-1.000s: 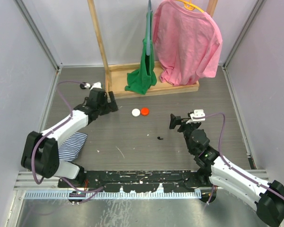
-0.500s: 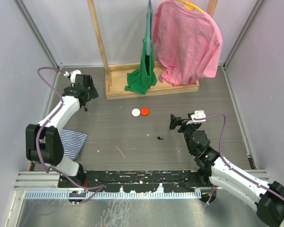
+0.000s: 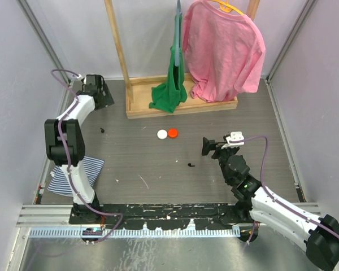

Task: Insert the wireless bluetooth earbuds into the charging case
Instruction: Move the charging case to the center of the board.

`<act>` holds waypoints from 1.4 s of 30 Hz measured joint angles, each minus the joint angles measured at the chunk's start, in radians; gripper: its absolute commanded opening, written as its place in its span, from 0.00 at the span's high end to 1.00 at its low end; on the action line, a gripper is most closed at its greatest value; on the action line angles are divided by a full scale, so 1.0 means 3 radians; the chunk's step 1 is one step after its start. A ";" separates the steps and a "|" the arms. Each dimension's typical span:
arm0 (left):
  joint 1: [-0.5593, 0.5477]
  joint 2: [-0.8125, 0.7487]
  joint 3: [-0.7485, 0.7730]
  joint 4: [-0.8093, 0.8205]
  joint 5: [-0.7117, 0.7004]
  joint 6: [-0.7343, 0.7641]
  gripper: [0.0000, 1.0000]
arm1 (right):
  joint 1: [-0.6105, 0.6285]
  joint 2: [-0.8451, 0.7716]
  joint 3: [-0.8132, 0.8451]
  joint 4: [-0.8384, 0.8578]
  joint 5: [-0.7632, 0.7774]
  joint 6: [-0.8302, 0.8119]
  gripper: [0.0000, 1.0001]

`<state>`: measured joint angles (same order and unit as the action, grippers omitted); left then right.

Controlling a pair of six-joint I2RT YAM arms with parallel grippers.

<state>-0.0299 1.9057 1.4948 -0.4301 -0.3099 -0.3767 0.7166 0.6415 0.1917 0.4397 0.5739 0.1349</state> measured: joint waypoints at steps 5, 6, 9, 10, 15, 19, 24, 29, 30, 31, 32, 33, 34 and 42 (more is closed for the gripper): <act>0.0202 0.0566 0.0492 0.0017 0.0235 0.0102 0.12 | 0.0000 0.0084 0.0000 0.0001 -0.0020 0.0000 0.07; 0.0229 0.0649 0.0566 0.0015 0.0249 0.0123 0.12 | 0.0000 0.0109 0.0000 0.0001 -0.0024 0.0000 0.07; 0.0303 0.0908 0.0806 0.0001 0.0292 0.0212 0.18 | 0.0000 0.0179 0.0000 0.0001 -0.0036 -0.0001 0.07; 0.0320 0.0983 0.0885 -0.0018 0.0306 0.0248 0.19 | 0.0000 0.0202 0.0000 0.0000 -0.0037 -0.0001 0.07; 0.0345 0.1319 0.1305 -0.0060 0.0417 0.0413 0.24 | 0.0000 0.0264 0.0003 -0.0010 -0.0061 -0.0001 0.07; 0.0347 0.1460 0.1452 -0.0071 0.0490 0.0537 0.33 | 0.0000 0.0264 0.0003 -0.0022 -0.0064 -0.0003 0.07; 0.0352 0.1586 0.1570 -0.0113 0.0603 0.0604 0.42 | 0.0000 0.0329 0.0005 -0.0022 -0.0074 -0.0003 0.07; 0.0367 0.1602 0.1597 -0.0135 0.0665 0.0615 0.52 | 0.0000 0.0357 0.0011 -0.0027 -0.0095 -0.0004 0.07; 0.0370 0.1602 0.1598 -0.0140 0.0673 0.0617 0.52 | 0.0000 0.0357 0.0018 -0.0032 -0.0102 -0.0004 0.07; 0.0370 0.1602 0.1598 -0.0142 0.0674 0.0615 0.53 | 0.0000 0.0357 0.0024 -0.0036 -0.0111 -0.0004 0.07; 0.0369 0.1602 0.1598 -0.0142 0.0678 0.0615 0.54 | 0.0000 0.0357 0.0032 -0.0037 -0.0118 -0.0004 0.07; 0.0369 0.1602 0.1598 -0.0142 0.0679 0.0613 0.54 | 0.0000 0.0357 0.0041 -0.0039 -0.0125 -0.0005 0.07; 0.0370 0.1602 0.1598 -0.0142 0.0680 0.0614 0.56 | 0.0000 0.0357 0.0046 -0.0041 -0.0140 -0.0005 0.07; 0.0369 0.1459 0.1336 -0.0020 0.0675 0.0500 0.63 | 0.0000 0.0488 0.0093 -0.0048 -0.0228 -0.0006 0.07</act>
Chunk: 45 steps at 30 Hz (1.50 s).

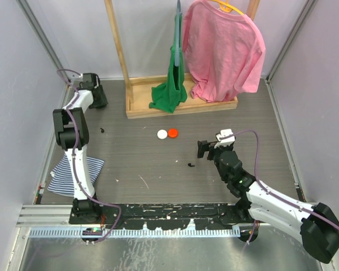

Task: Insert the wireless bluetooth earbuds into the charging case
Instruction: Move the charging case to the center of the board.

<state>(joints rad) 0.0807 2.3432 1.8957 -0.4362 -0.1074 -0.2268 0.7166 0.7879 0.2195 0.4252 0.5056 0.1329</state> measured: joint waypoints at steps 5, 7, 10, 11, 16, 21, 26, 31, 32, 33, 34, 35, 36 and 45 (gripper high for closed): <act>-0.0009 -0.0309 -0.0446 -0.0017 0.0013 -0.0337 0.63 | 0.0000 0.0092 0.0050 -0.0011 -0.0098 -0.0008 0.07; -0.0031 -0.0519 -0.0758 -0.0010 0.0027 -0.0519 0.62 | 0.0000 0.0116 0.0072 -0.0013 -0.0140 -0.0010 0.07; -0.0072 -0.0842 -0.1214 -0.0023 0.0042 -0.0807 0.61 | 0.0000 0.0131 0.0081 -0.0013 -0.0200 -0.0013 0.07; -0.0099 -0.0936 -0.1342 -0.0024 0.0052 -0.0889 0.61 | 0.0000 0.0140 0.0084 -0.0013 -0.0226 -0.0015 0.07; -0.0416 -0.1406 -0.1844 -0.0062 0.0024 -0.1191 0.57 | 0.0000 0.0202 0.0127 -0.0027 -0.0327 -0.0024 0.07; -0.0926 -0.1942 -0.2284 -0.0111 -0.0079 -0.1344 0.56 | 0.0000 0.0252 0.0158 -0.0038 -0.0418 -0.0034 0.07; -0.1288 -0.2488 -0.2873 -0.0111 -0.0089 -0.1554 0.55 | 0.0000 0.0286 0.0179 -0.0052 -0.0482 -0.0046 0.07; -0.1587 -0.2855 -0.3371 -0.0108 -0.0057 -0.1785 0.55 | 0.0000 0.0356 0.0205 -0.0076 -0.0535 -0.0051 0.07; -0.1658 -0.2911 -0.3441 -0.0107 -0.0050 -0.1830 0.55 | 0.0000 0.0370 0.0214 -0.0084 -0.0543 -0.0051 0.07; -0.1755 -0.2977 -0.3522 -0.0103 -0.0038 -0.1900 0.55 | 0.0000 0.0389 0.0226 -0.0095 -0.0557 -0.0052 0.07; -0.1825 -0.3024 -0.3577 -0.0100 -0.0033 -0.1935 0.54 | 0.0000 0.0407 0.0237 -0.0099 -0.0566 -0.0055 0.07; -0.1916 -0.3075 -0.3639 -0.0092 -0.0027 -0.2004 0.54 | 0.0000 0.0422 0.0245 -0.0103 -0.0576 -0.0057 0.07; -0.2010 -0.3118 -0.3696 -0.0080 -0.0029 -0.2082 0.54 | 0.0000 0.0434 0.0252 -0.0103 -0.0584 -0.0058 0.07; -0.2955 -0.3293 -0.4124 0.0165 -0.0298 -0.2880 0.50 | 0.0000 0.0497 0.0278 -0.0125 -0.0619 -0.0061 0.07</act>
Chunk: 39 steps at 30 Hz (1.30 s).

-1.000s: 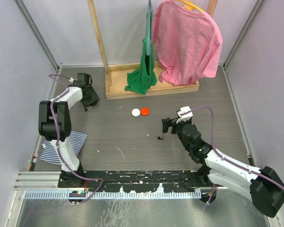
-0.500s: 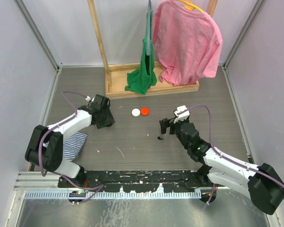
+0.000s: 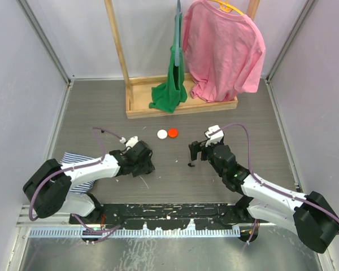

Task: Insert the wireless bluetooth earbuds into the charging case
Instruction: Move the charging case to the center of the board, then pick up the charging case at the center of the board.

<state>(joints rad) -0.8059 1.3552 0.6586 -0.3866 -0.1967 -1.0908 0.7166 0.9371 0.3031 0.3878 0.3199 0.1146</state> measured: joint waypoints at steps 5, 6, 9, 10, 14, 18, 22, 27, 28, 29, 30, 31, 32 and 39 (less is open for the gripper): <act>-0.0201 0.0134 0.0039 0.0191 -0.0159 -0.0234 0.43 | 0.0000 0.0036 0.0001 0.0000 -0.0004 -0.0008 0.07; -0.0217 0.0161 0.0053 0.0224 -0.0170 -0.0249 0.42 | 0.0000 0.0047 0.0004 -0.0003 -0.0005 -0.0010 0.07; -0.0254 0.0229 0.0104 0.0292 -0.0183 -0.0278 0.36 | 0.0000 0.0062 0.0006 -0.0004 -0.0010 -0.0011 0.07; -0.0261 0.0238 0.0113 0.0306 -0.0183 -0.0281 0.33 | 0.0000 0.0065 0.0006 -0.0004 -0.0013 -0.0013 0.07; -0.0276 0.0237 0.0139 0.0299 -0.0179 -0.0248 0.25 | 0.0000 0.0090 0.0019 -0.0005 -0.0025 -0.0013 0.07; -0.0280 0.0165 0.0146 0.0206 -0.0178 -0.0111 0.24 | 0.0000 0.0151 0.0057 -0.0013 -0.0048 -0.0014 0.07; -0.0266 0.0019 0.0214 0.0095 -0.0168 0.0214 0.25 | 0.0000 0.0158 0.0064 -0.0024 -0.0071 -0.0013 0.07; -0.0089 -0.0079 0.0317 0.0155 0.0107 0.0814 0.25 | 0.0000 0.0158 0.0064 -0.0027 -0.0103 -0.0013 0.07; -0.0033 -0.0083 0.0317 0.0182 0.0186 0.0930 0.25 | 0.0000 0.0158 0.0064 -0.0027 -0.0107 -0.0013 0.07; 0.0020 -0.0080 0.0318 0.0203 0.0268 0.1061 0.25 | 0.0000 0.0158 0.0065 -0.0027 -0.0113 -0.0013 0.07; 0.0078 -0.0071 0.0322 0.0211 0.0354 0.1186 0.25 | 0.0000 0.0160 0.0065 -0.0027 -0.0116 -0.0013 0.07; 0.0108 -0.0057 0.0327 0.0217 0.0409 0.1279 0.25 | 0.0000 0.0168 0.0069 -0.0025 -0.0116 -0.0013 0.07; 0.0154 -0.0027 0.0347 0.0219 0.0484 0.1397 0.25 | 0.0000 0.0178 0.0072 -0.0025 -0.0118 -0.0013 0.07; 0.0272 0.0338 0.0492 0.0394 0.0964 0.1862 0.27 | 0.0000 0.0270 0.0106 -0.0034 -0.0140 -0.0013 0.07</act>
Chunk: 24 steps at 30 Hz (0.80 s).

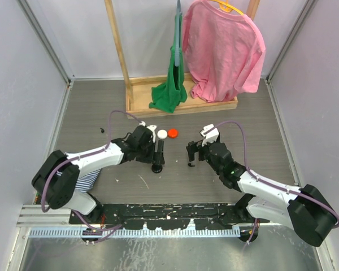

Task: Insert the wireless bluetooth earbuds into the charging case
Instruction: Pick up the charging case at the center of the board.

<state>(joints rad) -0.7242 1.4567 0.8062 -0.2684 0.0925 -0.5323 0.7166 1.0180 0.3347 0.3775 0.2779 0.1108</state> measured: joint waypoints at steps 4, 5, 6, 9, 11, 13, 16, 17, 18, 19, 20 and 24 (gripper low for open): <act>0.0000 0.0167 0.0009 0.0033 0.0219 0.0092 0.28 | 0.0000 0.0028 0.0010 -0.0005 -0.0018 0.0000 0.07; 0.0000 0.0182 0.0009 0.0033 0.0259 0.0099 0.29 | 0.0000 0.0034 0.0013 -0.0008 -0.0024 0.0000 0.07; 0.0000 0.0187 0.0009 0.0033 0.0312 0.0103 0.29 | 0.0000 0.0037 0.0014 -0.0013 -0.0032 -0.0001 0.07; 0.0000 0.0169 -0.0010 0.0056 0.0430 0.0093 0.30 | 0.0000 0.0039 0.0013 -0.0015 -0.0050 -0.0001 0.07; 0.0000 0.0125 -0.0072 0.0097 0.0500 0.0076 0.31 | 0.0000 0.0042 0.0014 -0.0015 -0.0065 -0.0001 0.07; -0.0004 0.0029 -0.0184 0.0122 0.0565 0.0039 0.32 | 0.0000 0.0057 0.0017 -0.0014 -0.0084 -0.0001 0.07; -0.0028 -0.0080 -0.0305 0.0149 0.0615 -0.0033 0.32 | 0.0000 0.0117 0.0033 -0.0015 -0.0117 -0.0004 0.07; -0.0050 -0.0111 -0.0337 0.0159 0.0627 -0.0058 0.32 | 0.0000 0.0136 0.0038 -0.0017 -0.0125 -0.0005 0.07; -0.0072 -0.0131 -0.0355 0.0159 0.0640 -0.0074 0.32 | 0.0000 0.0150 0.0046 -0.0019 -0.0128 -0.0006 0.07; -0.0093 -0.0146 -0.0365 0.0156 0.0642 -0.0081 0.31 | 0.0000 0.0165 0.0053 -0.0017 -0.0136 -0.0008 0.07; -0.0112 -0.0158 -0.0366 0.0149 0.0640 -0.0079 0.31 | 0.0000 0.0170 0.0056 -0.0017 -0.0139 -0.0008 0.07; -0.0156 -0.0258 -0.0366 0.0081 0.0491 0.0090 0.28 | 0.0000 0.0195 0.0057 -0.0019 -0.0149 -0.0009 0.07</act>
<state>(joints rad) -0.7712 1.3792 0.6964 -0.2440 0.2398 -0.5053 0.7166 1.0763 0.3519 0.3717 0.2333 0.1081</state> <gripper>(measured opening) 0.705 0.933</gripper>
